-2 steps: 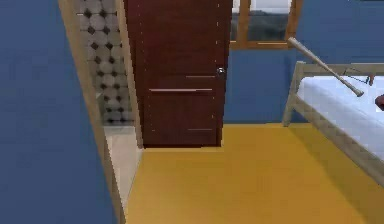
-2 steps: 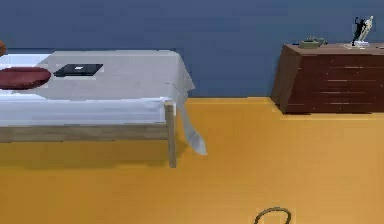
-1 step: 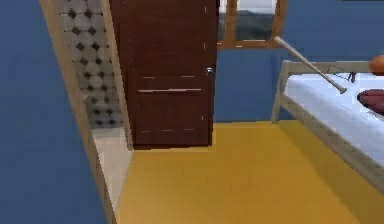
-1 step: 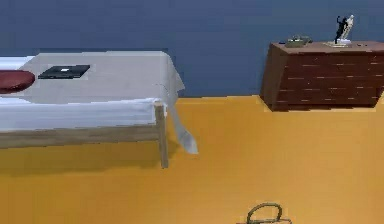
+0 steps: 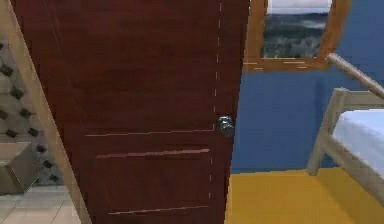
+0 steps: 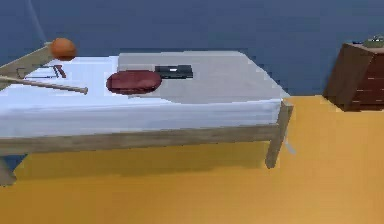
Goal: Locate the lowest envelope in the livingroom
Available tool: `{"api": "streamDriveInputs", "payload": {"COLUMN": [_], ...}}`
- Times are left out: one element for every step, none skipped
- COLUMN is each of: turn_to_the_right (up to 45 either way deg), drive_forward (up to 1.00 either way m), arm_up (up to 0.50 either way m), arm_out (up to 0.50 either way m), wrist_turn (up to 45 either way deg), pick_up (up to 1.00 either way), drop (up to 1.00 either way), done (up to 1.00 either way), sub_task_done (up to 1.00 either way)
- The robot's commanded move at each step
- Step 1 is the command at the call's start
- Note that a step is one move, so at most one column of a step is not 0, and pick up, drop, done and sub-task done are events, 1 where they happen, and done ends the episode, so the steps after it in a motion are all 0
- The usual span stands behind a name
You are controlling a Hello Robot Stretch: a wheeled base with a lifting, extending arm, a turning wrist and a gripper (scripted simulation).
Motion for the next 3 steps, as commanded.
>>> {"api": "streamDriveInputs", "payload": {"turn_to_the_right": [12.0,3.0,0.0], "drive_forward": [0.00,0.00,0.10], "arm_up": [0.00,0.00,0.00], "arm_out": [0.00,0.00,0.00], "wrist_turn": [0.0,0.0,0.0], "pick_up": [0.00,0.00,0.00], "drop": [0.00,0.00,0.00], "done": [0.00,0.00,0.00], "sub_task_done": [0.00,0.00,0.00]}}
